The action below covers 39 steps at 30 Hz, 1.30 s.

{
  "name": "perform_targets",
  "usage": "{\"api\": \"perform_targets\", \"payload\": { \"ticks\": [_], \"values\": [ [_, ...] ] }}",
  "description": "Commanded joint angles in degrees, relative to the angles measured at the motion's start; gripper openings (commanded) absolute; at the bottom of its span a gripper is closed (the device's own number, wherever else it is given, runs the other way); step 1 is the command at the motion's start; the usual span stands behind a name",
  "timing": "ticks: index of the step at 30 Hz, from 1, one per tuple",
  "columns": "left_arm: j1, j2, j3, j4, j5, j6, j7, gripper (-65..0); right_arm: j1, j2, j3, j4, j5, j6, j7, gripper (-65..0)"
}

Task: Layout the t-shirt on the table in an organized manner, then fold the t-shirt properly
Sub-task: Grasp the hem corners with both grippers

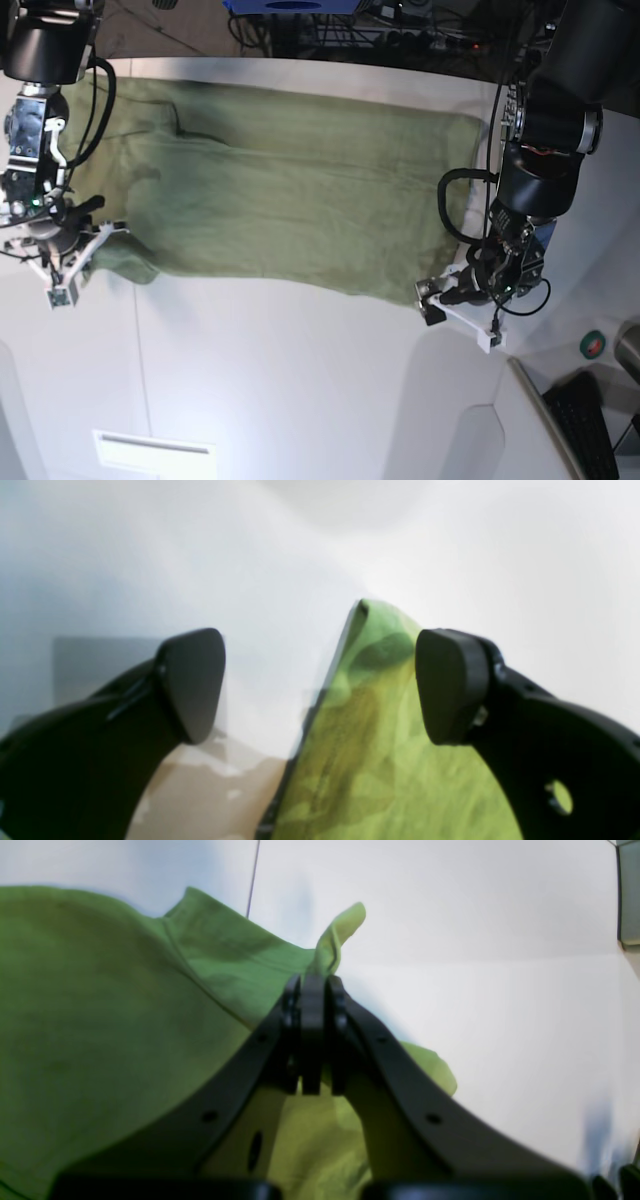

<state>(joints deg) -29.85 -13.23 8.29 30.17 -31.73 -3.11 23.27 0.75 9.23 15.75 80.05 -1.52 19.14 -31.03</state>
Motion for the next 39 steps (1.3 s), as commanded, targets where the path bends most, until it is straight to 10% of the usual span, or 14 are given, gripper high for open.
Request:
{"api": "perform_targets", "payload": {
  "ticks": [1, 9, 15, 25, 28, 39],
  "values": [
    [-0.62, -0.26, -0.16, 0.02, -0.49, -0.18, 1.74, -8.1, 1.05, 0.66, 0.21, 1.14, 0.33, 0.25, 1.44, -65.0],
    [-0.62, -0.17, 0.01, 0.20, -0.49, -0.27, 1.83, -10.2, 1.05, 0.66, 0.03, 1.14, 0.33, 0.25, 1.44, -65.0],
    [-0.70, 0.79, 0.01, 0.20, -0.49, -0.27, 1.83, -37.4, 1.05, 0.66, 0.12, 1.14, 0.33, 0.25, 1.44, -65.0],
    [-1.06, 0.53, 0.10, 0.02, -0.49, -0.27, 1.83, -45.3, 1.05, 0.66, 0.03, 1.14, 0.33, 0.25, 1.44, -65.0],
    [-1.06, 0.44, 0.10, 0.20, -0.49, -0.27, 1.83, -65.0, 1.22, 0.66, 0.03, 1.05, 0.33, 0.25, 1.53, -65.0],
    [4.48, -2.37, -0.69, 19.98, -0.76, -0.18, 15.99, -65.0, 5.80, 2.59, 0.21, -2.91, 0.07, 0.25, 1.80, -65.0]
  ]
}}
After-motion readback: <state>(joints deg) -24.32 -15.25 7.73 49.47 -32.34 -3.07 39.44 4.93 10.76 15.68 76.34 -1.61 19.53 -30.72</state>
